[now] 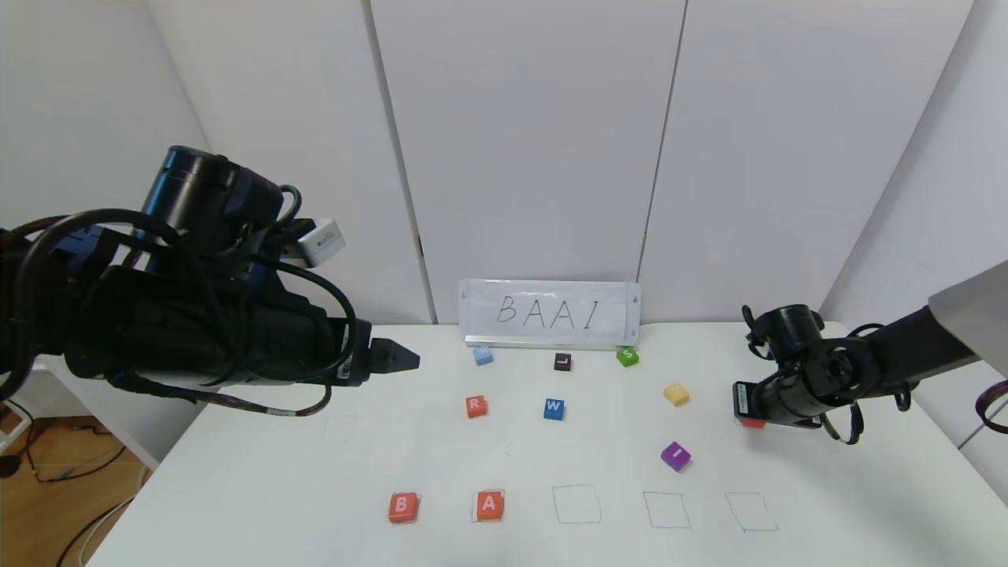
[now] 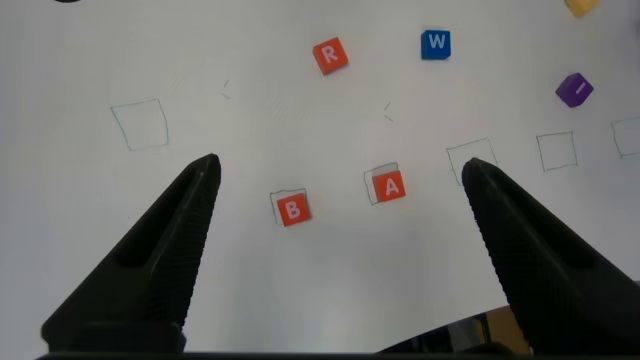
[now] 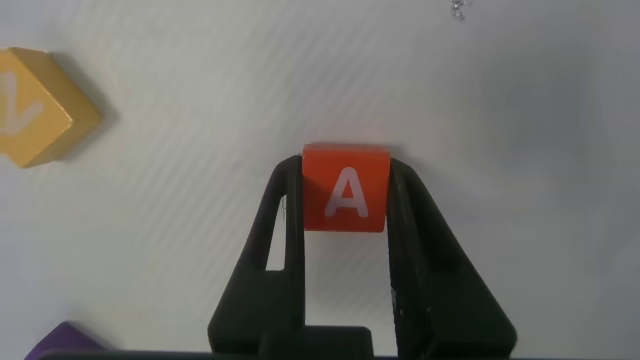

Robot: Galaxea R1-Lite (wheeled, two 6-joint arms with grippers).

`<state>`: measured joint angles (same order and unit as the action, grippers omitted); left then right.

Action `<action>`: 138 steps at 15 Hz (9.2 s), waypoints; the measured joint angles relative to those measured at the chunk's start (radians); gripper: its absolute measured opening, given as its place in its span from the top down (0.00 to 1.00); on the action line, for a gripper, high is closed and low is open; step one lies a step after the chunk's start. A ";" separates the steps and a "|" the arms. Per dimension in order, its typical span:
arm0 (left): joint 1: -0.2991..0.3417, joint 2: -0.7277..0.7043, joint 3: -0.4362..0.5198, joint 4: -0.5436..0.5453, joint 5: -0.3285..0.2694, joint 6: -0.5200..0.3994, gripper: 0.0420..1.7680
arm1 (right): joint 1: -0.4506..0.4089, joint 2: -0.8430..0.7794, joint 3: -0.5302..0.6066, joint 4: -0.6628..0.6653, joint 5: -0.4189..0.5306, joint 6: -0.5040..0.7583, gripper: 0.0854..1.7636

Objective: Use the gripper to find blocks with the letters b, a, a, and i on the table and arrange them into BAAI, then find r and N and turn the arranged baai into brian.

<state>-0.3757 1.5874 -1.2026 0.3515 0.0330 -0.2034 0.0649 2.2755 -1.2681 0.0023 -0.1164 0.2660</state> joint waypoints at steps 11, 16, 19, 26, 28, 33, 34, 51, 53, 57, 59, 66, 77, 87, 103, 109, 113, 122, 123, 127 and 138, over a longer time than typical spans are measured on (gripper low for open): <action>-0.009 0.004 -0.001 0.000 0.002 0.000 0.03 | 0.122 -0.172 0.035 0.169 -0.002 0.039 0.73; -0.015 -0.001 0.000 0.000 0.002 0.000 0.03 | 0.244 -0.275 0.041 0.229 -0.003 0.092 0.73; -0.021 -0.009 0.000 0.000 0.007 -0.001 0.03 | 0.317 -0.294 0.031 0.230 -0.035 0.112 0.73; -0.023 -0.025 0.005 0.000 0.011 0.001 0.03 | 0.471 -0.277 0.011 0.231 -0.131 0.188 0.73; -0.023 -0.036 0.006 0.000 0.011 0.001 0.03 | 0.512 -0.272 0.008 0.231 -0.153 0.214 0.73; -0.023 -0.068 0.007 0.004 0.011 0.004 0.03 | 0.587 -0.236 -0.040 0.288 -0.178 0.348 0.73; -0.024 -0.073 0.009 0.004 0.012 0.004 0.03 | 0.600 -0.223 -0.051 0.293 -0.193 0.370 0.73; -0.041 -0.165 0.034 0.010 0.005 0.034 0.03 | 0.746 -0.030 -0.149 0.285 -0.251 0.459 0.73; -0.042 -0.168 0.034 0.010 0.005 0.034 0.03 | 0.749 -0.012 -0.149 0.284 -0.252 0.464 0.73; -0.047 -0.173 0.035 0.012 0.006 0.039 0.03 | 0.764 0.015 -0.149 0.276 -0.255 0.466 0.73; -0.052 -0.175 0.037 0.012 0.008 0.040 0.03 | 0.771 0.025 -0.143 0.254 -0.253 0.466 0.73; -0.059 -0.187 0.048 0.008 0.010 0.046 0.03 | 0.774 0.065 -0.136 0.214 -0.246 0.462 0.73; -0.070 -0.189 0.051 0.008 0.011 0.046 0.03 | 0.775 0.085 -0.137 0.212 -0.249 0.456 0.60; -0.071 -0.187 0.055 0.004 0.011 0.047 0.03 | 0.766 0.040 -0.137 0.219 -0.247 0.463 0.19; -0.079 -0.194 0.064 0.004 0.012 0.060 0.03 | 0.559 -0.225 0.084 0.225 -0.044 0.014 0.05; -0.083 -0.194 0.068 0.004 0.012 0.061 0.03 | 0.431 -0.230 0.100 0.222 0.103 -0.301 0.04; -0.083 -0.191 0.071 0.003 0.013 0.069 0.03 | 0.370 -0.214 0.104 0.221 0.183 -0.427 0.04; -0.099 -0.177 0.084 0.002 0.016 0.073 0.03 | 0.302 -0.107 0.057 0.172 0.161 -0.495 0.04; -0.099 -0.176 0.085 0.002 0.016 0.073 0.03 | 0.302 -0.093 0.048 0.171 0.142 -0.496 0.04; -0.100 -0.176 0.085 0.002 0.016 0.075 0.03 | 0.303 -0.046 0.023 0.170 0.108 -0.497 0.04; -0.119 -0.176 0.092 0.001 0.019 0.075 0.03 | 0.301 -0.026 0.003 0.168 0.116 -0.498 0.03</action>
<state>-0.4949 1.4111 -1.1102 0.3530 0.0515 -0.1283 0.3660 2.2500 -1.2647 0.1700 0.0000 -0.2317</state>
